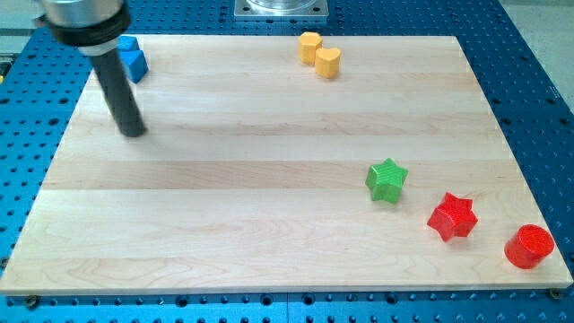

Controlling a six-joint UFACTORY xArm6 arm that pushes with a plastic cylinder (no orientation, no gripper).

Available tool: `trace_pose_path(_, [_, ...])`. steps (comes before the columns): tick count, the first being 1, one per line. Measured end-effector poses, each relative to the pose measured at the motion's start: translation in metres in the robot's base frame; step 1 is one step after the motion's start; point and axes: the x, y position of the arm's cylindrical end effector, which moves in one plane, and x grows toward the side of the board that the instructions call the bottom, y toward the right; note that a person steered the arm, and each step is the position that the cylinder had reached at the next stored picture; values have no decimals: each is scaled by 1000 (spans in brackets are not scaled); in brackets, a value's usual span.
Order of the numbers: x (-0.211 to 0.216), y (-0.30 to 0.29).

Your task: Move the green circle into the triangle

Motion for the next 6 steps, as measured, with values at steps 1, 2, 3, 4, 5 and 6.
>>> trace_pose_path(1, [-10,-33])
trace_pose_path(2, [-41,-21])
trace_pose_path(3, [-34,-25])
trace_pose_path(4, [-19,16])
trace_pose_path(5, [-65,35])
trace_pose_path(6, [-103,37])
